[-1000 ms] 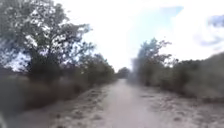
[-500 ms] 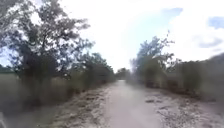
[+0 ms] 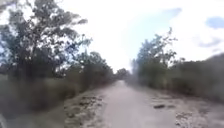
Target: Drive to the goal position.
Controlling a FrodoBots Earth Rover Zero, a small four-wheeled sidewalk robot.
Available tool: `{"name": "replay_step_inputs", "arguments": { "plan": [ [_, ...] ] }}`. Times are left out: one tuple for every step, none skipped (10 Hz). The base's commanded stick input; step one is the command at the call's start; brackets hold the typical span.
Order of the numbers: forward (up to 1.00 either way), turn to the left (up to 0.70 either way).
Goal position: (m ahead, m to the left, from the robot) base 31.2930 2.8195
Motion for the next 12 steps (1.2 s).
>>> {"name": "replay_step_inputs", "arguments": {
  "plan": [
    [0.85, 0.00],
    [0.85, 0.00],
    [0.85, 0.00],
    [0.85, 0.00],
    [0.85, 0.00],
    [0.85, 0.00],
    [0.85, 0.00],
    [0.85, 0.00],
    [0.85, 0.00],
    [0.85, 0.00],
    [0.85, 0.00],
    [0.85, 0.00]
  ]
}}
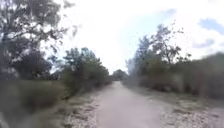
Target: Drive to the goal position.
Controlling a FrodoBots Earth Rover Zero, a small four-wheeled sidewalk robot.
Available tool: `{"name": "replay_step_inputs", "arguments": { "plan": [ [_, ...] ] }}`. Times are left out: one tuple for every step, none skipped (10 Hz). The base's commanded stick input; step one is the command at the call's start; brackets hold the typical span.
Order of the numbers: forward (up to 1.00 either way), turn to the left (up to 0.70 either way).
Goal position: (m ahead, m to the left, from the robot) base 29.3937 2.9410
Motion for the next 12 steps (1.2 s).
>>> {"name": "replay_step_inputs", "arguments": {
  "plan": [
    [0.85, 0.00],
    [0.85, 0.00],
    [0.85, 0.00],
    [0.85, 0.00],
    [0.85, 0.00],
    [0.85, 0.00],
    [0.85, 0.00],
    [0.85, 0.00],
    [0.85, 0.00],
    [0.85, 0.00],
    [0.85, 0.00],
    [0.85, 0.00]
  ]
}}
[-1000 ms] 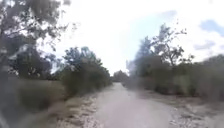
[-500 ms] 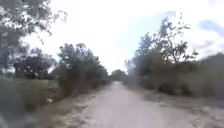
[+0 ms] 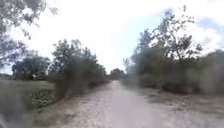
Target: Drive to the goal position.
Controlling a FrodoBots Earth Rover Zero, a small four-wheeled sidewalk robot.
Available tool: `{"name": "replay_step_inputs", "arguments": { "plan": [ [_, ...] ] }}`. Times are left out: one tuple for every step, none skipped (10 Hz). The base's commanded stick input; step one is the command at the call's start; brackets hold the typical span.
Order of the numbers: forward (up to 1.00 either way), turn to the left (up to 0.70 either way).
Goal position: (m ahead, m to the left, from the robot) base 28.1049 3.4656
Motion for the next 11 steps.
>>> {"name": "replay_step_inputs", "arguments": {
  "plan": [
    [0.85, 0.00],
    [0.85, 0.00],
    [0.85, 0.00],
    [0.85, 0.00],
    [0.85, 0.00],
    [0.85, 0.00],
    [0.85, 0.00],
    [0.85, 0.00],
    [0.85, 0.00],
    [0.85, 0.00],
    [0.85, 0.00]
  ]
}}
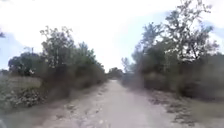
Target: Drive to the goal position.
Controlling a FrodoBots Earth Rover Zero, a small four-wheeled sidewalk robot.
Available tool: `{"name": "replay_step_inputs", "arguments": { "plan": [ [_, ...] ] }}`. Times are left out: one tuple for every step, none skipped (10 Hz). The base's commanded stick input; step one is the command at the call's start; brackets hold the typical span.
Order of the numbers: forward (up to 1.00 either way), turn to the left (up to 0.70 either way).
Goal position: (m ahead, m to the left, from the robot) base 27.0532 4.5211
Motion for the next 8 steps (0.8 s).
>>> {"name": "replay_step_inputs", "arguments": {
  "plan": [
    [0.85, 0.00],
    [0.85, 0.00],
    [0.85, 0.00],
    [0.85, 0.00],
    [0.85, 0.00],
    [0.85, 0.00],
    [0.85, 0.00],
    [0.85, 0.00]
  ]
}}
